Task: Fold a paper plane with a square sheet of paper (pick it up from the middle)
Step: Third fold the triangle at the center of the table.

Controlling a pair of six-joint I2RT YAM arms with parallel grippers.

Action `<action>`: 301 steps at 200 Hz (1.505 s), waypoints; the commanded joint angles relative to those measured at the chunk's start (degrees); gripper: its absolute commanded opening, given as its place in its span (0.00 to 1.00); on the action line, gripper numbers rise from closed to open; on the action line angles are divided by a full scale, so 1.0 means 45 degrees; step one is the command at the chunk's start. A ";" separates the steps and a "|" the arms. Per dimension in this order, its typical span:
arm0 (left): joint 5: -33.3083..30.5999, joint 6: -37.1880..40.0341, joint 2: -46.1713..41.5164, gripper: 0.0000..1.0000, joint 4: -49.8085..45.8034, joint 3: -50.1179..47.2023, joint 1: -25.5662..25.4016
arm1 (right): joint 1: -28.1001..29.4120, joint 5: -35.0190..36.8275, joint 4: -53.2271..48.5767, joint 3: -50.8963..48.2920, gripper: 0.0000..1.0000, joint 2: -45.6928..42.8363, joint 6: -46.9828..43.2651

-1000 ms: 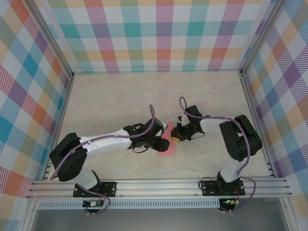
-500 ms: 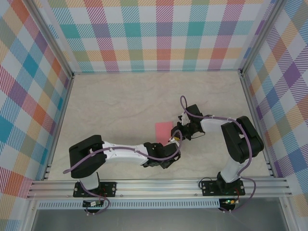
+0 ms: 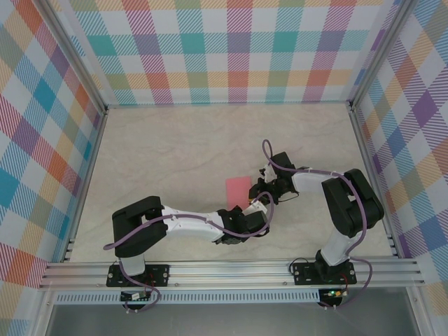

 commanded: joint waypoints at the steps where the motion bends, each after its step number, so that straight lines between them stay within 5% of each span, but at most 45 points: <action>1: -0.0477 -0.0102 -0.0297 0.42 0.0705 -0.0091 -0.0167 | -0.0057 -0.0277 -0.0209 0.0336 0.15 -0.0143 -0.0057; 53: -0.0146 -0.0405 -0.0891 0.10 0.0857 -0.0500 0.0032 | -0.0077 -0.0274 -0.0241 0.0316 0.17 -0.0126 -0.0121; 90: 0.0732 -0.0520 -0.1458 0.00 0.1105 -0.0889 0.0502 | -0.0077 -0.0227 -0.0386 0.0375 0.20 -0.0214 -0.0162; 206: 0.5064 -0.0757 -0.3438 0.00 0.2085 -0.2691 0.2521 | -0.0111 0.1209 -0.1734 0.0720 0.37 -0.1458 -0.0740; 266: 0.7436 -0.0981 -0.3979 0.00 0.2495 -0.3334 0.3734 | -0.0098 0.0490 -0.1602 0.1674 0.19 -0.1135 -0.1060; 301: 0.8650 -0.1056 -0.3912 0.00 0.2542 -0.3422 0.4365 | -0.0048 -0.0196 -0.1660 0.2597 0.17 0.0175 -0.1287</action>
